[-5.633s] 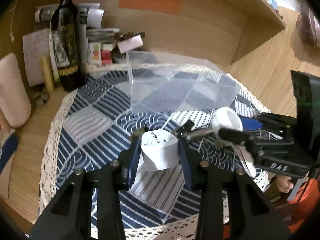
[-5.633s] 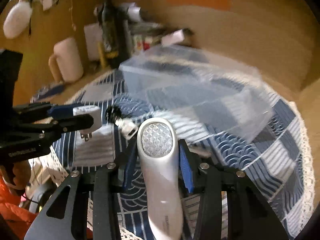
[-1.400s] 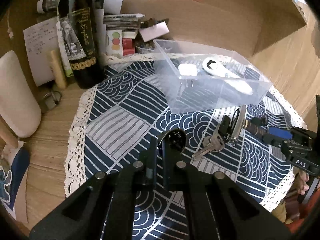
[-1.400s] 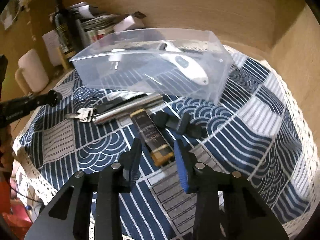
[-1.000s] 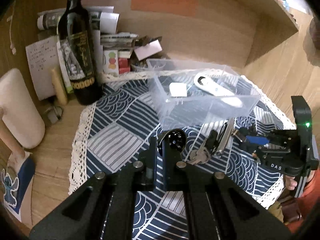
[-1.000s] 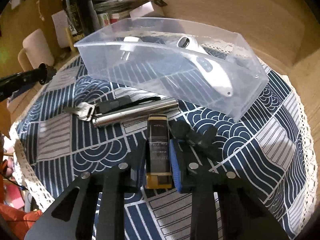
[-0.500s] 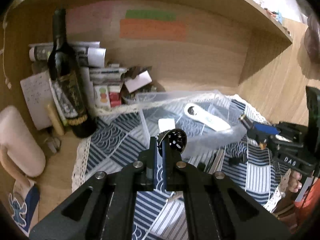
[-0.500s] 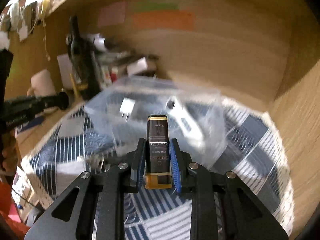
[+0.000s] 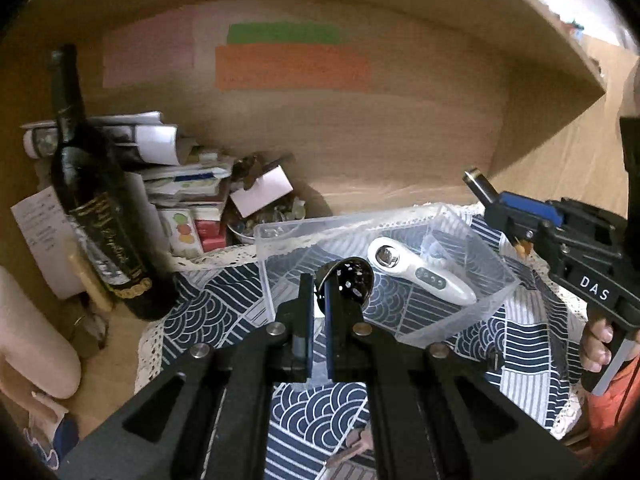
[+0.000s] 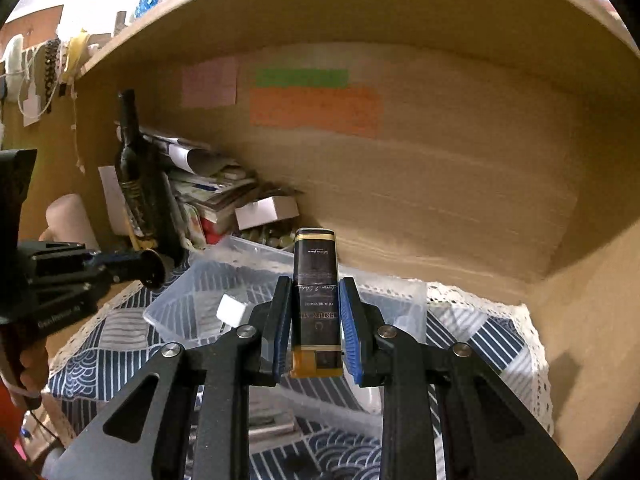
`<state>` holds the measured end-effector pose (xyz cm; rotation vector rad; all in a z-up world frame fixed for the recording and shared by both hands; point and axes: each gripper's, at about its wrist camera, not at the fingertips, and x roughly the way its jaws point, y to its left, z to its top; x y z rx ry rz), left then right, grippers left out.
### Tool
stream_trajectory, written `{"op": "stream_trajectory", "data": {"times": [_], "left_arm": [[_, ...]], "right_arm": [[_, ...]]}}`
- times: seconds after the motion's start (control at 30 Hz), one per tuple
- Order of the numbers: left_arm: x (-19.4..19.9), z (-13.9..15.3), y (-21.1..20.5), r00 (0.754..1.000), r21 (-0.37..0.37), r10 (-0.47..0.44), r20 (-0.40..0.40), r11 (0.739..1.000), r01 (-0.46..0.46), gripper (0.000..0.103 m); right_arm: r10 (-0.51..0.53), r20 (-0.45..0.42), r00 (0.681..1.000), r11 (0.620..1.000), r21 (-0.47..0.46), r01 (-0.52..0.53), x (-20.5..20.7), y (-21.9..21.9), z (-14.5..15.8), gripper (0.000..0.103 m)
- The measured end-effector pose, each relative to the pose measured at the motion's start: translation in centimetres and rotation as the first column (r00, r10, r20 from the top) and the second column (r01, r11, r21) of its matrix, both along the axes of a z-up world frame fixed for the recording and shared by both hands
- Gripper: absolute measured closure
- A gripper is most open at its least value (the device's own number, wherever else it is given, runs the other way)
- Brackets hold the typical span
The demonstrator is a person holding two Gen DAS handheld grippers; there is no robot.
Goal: Organize rigid objects
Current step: 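Release the knob into the clear box with the left tool while the right tool drops the lighter in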
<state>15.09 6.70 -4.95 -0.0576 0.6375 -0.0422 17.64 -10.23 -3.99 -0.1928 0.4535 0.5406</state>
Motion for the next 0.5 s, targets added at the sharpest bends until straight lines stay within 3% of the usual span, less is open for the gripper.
{"op": "stream_trajectory", "data": {"times": [0.3,0.5], "left_arm": [[4.1,-3.7,-0.7,0.991,0.006,-0.028,-0.132,1.0,0.029,0.1],[5.4,-5.5,-1.0,0.983,0.015,-0.038,-0.18,0.999,0.041,0.1]], "right_arm": [[0.038,-0.121,0.992,0.996,-0.076,-0.047,4.7,2.7,-3.4,0.081],[0.054,-0.187,0.981,0.989,-0.123,-0.078,6.3,3.7,-5.4,0.081]]}}
